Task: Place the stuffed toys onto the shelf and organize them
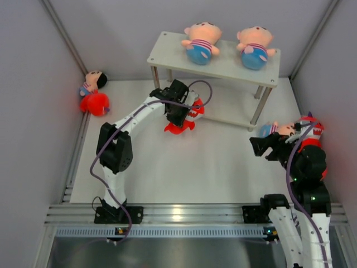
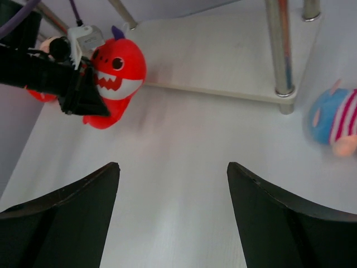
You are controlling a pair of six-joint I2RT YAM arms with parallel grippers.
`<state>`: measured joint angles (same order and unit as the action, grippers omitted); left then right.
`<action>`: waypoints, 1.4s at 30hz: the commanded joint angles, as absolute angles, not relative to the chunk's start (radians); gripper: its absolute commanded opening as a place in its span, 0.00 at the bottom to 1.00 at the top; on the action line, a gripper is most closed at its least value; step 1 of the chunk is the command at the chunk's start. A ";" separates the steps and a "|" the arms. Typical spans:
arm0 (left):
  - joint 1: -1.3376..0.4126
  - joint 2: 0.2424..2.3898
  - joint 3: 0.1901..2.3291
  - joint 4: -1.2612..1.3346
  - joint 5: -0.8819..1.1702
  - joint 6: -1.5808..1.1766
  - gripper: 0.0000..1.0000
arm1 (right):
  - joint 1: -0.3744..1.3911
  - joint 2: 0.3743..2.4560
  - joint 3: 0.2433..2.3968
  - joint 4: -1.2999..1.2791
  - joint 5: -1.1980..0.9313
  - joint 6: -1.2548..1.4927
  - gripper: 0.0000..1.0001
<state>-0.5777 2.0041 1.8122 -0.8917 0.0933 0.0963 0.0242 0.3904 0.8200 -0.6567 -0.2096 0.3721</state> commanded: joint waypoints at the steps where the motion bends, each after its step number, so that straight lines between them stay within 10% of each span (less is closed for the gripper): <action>1: -0.580 1.870 1.754 -0.870 0.251 0.005 0.00 | 0.035 0.362 0.727 -0.450 -0.466 0.478 0.78; 8: -0.580 1.775 1.680 -0.842 0.215 -0.034 0.00 | 0.089 0.469 0.692 -0.306 -0.421 0.584 0.77; 16: -0.581 1.737 1.649 -0.827 0.219 -0.052 0.00 | 0.761 0.784 0.701 -0.018 0.052 0.520 0.84; 26: -0.580 1.720 1.629 -0.798 0.249 -0.166 0.00 | 0.936 1.170 0.525 0.724 0.216 0.732 0.85; 42: -0.581 1.740 1.686 -0.749 0.331 -0.290 0.00 | 0.963 1.491 0.626 0.949 0.476 0.867 0.74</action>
